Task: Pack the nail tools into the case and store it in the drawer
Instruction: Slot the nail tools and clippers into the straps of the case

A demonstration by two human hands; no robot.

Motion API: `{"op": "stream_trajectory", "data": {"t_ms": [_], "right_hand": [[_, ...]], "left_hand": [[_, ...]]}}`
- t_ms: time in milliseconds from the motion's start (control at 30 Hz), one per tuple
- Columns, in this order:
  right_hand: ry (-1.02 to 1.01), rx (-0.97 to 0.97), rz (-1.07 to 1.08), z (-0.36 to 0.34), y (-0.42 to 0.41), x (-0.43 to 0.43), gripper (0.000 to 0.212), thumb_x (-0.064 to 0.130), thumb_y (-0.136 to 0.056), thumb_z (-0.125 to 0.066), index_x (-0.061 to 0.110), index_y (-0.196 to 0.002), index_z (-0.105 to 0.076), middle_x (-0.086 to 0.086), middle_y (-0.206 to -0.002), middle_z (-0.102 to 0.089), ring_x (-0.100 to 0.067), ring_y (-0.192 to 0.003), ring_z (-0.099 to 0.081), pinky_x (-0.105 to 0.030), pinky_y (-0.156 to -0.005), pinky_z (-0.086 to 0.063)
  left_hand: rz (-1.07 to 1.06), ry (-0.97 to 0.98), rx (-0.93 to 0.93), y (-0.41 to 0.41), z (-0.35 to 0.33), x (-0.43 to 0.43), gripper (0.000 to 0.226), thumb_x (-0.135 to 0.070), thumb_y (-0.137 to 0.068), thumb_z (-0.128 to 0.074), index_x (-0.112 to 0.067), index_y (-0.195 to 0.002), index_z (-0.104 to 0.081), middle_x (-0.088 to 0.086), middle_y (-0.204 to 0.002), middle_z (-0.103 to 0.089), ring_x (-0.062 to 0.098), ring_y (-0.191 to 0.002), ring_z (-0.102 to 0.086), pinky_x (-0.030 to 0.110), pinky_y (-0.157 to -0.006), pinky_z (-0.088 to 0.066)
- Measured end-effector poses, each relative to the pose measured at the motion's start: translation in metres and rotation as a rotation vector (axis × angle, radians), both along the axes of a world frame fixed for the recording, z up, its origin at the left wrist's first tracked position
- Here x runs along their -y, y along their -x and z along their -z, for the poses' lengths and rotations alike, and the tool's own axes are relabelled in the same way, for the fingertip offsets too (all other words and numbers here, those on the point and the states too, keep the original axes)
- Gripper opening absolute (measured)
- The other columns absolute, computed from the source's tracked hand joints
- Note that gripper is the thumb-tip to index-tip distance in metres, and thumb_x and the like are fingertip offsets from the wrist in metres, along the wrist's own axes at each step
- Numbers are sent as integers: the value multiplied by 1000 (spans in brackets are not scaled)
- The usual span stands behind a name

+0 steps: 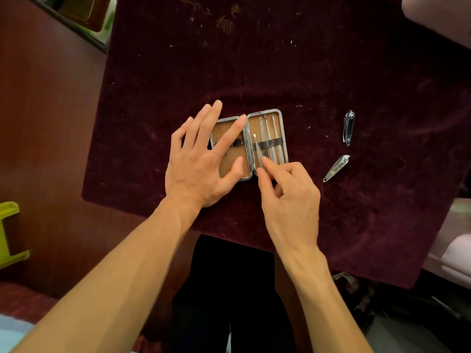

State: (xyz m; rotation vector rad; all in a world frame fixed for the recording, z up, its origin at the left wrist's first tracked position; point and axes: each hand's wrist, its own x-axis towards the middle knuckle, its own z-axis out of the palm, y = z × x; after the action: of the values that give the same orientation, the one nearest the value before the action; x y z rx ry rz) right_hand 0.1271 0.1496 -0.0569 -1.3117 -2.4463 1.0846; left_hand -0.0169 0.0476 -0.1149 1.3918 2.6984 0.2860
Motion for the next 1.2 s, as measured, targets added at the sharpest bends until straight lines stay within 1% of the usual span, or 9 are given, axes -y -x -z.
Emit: {"op": "stream_trajectory", "data": {"t_ms": [167, 433, 600, 700, 800, 900, 1033, 1133, 1200], "right_hand": [[82, 31, -83, -5, -20, -15, 42, 11, -93, -82, 17, -134, -75, 5, -94, -63, -10, -57, -51, -20, -69, -51], [55, -3, -139, 0, -24, -19, 31, 7, -95, -80, 15, -125, -81, 6, -91, -64, 9, -68, -48, -6, -71, -42], [33, 6, -155, 1, -18, -19, 29, 10, -98, -77, 15, -127, -80, -1, -90, -63, 8, -69, -46, -5, -68, -41], [24, 7, -163, 1, -15, -20, 29, 12, -100, -75, 16, -128, -80, -2, -88, -61, -3, -67, -46, -11, -66, -42], [26, 12, -170, 1, -14, -20, 29, 15, -101, -73, 19, -129, -79, -4, -88, -59, -10, -70, -51, -28, -62, -50], [-13, 31, -189, 3, -14, -17, 30, 17, -102, -73, 20, -131, -78, -6, -85, -55, -13, -67, -51, -32, -57, -51], [-42, 41, -194, 4, -15, -15, 32, 17, -101, -74, 21, -133, -77, -5, -84, -53, -14, -63, -49, -29, -53, -51], [-47, 27, -143, 4, -13, -14, 31, 17, -100, -75, 22, -130, -78, -3, -84, -53, -10, -62, -45, -16, -55, -45], [-45, 14, -99, 4, -9, -15, 32, 16, -99, -76, 21, -131, -78, -2, -86, -55, -8, -62, -45, -15, -56, -44]], "left_hand": [[-3, -16, 5, 0, 1, 0, 68, -56, -95, -46, -40, -160, -32, 7, -169, -29, 23, -156, -29, 44, -123, -26], [-4, -15, 3, 0, 1, 0, 67, -56, -96, -47, -40, -160, -32, 6, -169, -29, 23, -156, -28, 44, -124, -26], [-7, -12, 10, 0, -1, 0, 67, -56, -96, -45, -40, -159, -33, 7, -169, -29, 23, -156, -29, 44, -124, -26], [-5, -10, 13, 0, -2, 0, 66, -57, -97, -44, -39, -160, -33, 7, -169, -29, 24, -156, -29, 44, -124, -27], [-4, -2, 16, -1, -3, 0, 66, -57, -97, -44, -40, -160, -32, 7, -169, -29, 24, -156, -29, 44, -124, -26], [-10, 5, 23, -1, -4, -1, 66, -56, -97, -45, -40, -160, -33, 7, -169, -29, 23, -157, -28, 44, -124, -26], [-11, 14, 28, 0, -4, 0, 66, -57, -97, -45, -40, -160, -32, 6, -170, -28, 23, -157, -27, 43, -125, -25], [-10, 17, 24, 0, -4, 0, 67, -56, -97, -45, -40, -160, -32, 6, -170, -28, 23, -157, -27, 43, -124, -24], [-9, 20, 19, 0, -4, 0, 67, -57, -97, -44, -40, -160, -32, 6, -170, -28, 23, -157, -27, 43, -124, -24]]}}
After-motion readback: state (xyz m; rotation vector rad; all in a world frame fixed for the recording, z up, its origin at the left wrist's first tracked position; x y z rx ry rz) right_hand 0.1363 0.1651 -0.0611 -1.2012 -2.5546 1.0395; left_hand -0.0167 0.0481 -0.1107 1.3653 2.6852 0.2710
